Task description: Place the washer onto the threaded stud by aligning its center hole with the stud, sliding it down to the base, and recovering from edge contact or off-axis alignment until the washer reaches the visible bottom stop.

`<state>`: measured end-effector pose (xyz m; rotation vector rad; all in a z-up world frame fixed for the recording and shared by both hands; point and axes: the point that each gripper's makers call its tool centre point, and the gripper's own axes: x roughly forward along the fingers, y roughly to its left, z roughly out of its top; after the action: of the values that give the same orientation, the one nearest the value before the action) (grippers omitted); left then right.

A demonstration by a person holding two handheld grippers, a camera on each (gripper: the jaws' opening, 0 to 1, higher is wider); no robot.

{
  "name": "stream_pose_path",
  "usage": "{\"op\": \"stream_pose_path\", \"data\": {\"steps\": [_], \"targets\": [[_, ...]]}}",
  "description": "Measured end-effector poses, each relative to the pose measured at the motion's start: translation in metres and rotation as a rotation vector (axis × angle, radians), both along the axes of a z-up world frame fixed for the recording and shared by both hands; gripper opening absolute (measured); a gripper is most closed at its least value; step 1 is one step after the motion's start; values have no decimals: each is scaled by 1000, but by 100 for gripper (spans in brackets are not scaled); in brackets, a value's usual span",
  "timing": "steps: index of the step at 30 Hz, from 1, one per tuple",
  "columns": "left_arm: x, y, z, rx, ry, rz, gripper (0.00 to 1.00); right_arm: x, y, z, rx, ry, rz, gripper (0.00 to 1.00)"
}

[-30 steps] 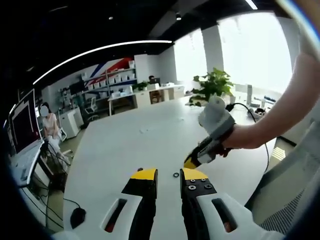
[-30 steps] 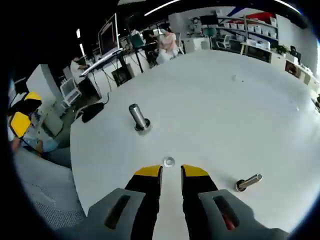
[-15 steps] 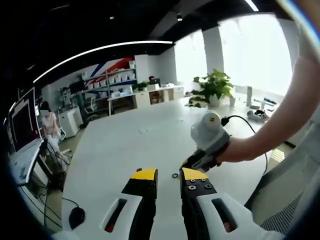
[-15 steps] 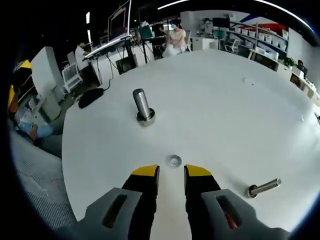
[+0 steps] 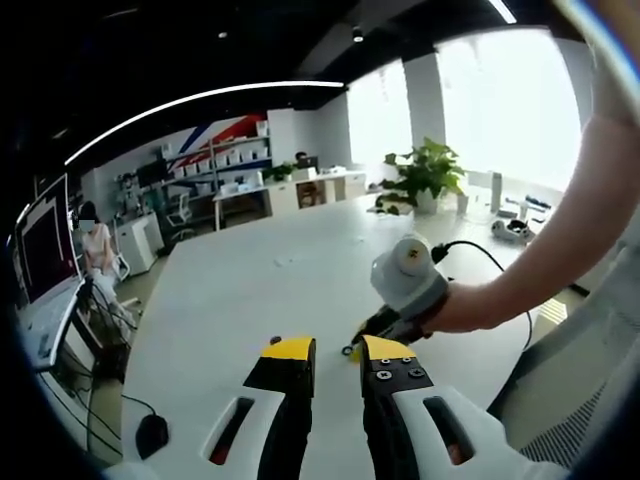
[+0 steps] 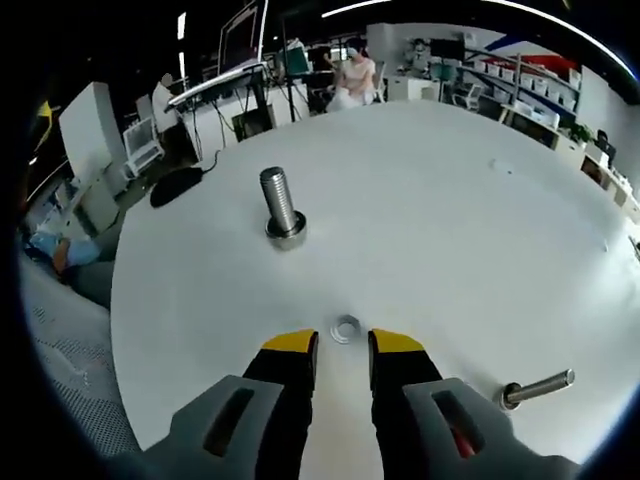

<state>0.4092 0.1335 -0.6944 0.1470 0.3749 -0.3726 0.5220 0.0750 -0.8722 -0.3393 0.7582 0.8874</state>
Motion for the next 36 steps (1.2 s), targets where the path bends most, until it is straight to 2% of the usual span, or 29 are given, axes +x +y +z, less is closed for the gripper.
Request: {"op": "stream_pose_path", "data": {"steps": [5, 15, 33, 36], "targets": [[0, 0, -1, -1, 3, -1, 15, 2, 1, -1, -21, -39, 32, 21], [0, -1, -3, -2, 11, -4, 15, 2, 3, 0, 1, -54, 40, 17], [0, -1, -4, -3, 15, -5, 15, 0, -3, 1, 22, -31, 8, 15], [0, -1, -4, -2, 15, -7, 15, 0, -8, 4, 62, -3, -36, 15]]}}
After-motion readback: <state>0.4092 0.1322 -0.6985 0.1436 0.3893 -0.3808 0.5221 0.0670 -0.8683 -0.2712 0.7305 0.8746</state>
